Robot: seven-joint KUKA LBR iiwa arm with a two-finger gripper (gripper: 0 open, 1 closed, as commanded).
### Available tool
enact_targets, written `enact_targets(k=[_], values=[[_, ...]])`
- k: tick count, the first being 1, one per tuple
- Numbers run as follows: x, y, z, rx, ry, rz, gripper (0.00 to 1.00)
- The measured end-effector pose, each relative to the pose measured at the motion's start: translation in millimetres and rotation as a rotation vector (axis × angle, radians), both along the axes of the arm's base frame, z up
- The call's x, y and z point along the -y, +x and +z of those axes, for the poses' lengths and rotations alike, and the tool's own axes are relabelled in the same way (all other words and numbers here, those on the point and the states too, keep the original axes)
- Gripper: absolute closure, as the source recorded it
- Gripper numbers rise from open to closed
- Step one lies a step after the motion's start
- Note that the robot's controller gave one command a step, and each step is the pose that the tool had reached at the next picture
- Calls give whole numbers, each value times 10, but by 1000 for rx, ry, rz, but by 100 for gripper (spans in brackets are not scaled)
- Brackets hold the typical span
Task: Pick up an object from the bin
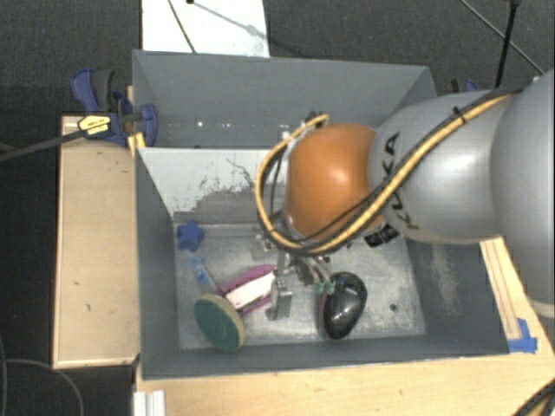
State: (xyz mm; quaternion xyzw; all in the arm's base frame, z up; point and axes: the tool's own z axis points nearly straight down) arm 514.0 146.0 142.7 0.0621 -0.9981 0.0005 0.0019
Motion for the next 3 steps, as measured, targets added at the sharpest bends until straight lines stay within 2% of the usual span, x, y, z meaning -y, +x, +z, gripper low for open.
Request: enact_targets(k=[1,2,3], values=[[-24,108,-764,-1,1,89,0],[-29,121,-729,4,2,82,100],[-317,-252,898,12,4,127,100]])
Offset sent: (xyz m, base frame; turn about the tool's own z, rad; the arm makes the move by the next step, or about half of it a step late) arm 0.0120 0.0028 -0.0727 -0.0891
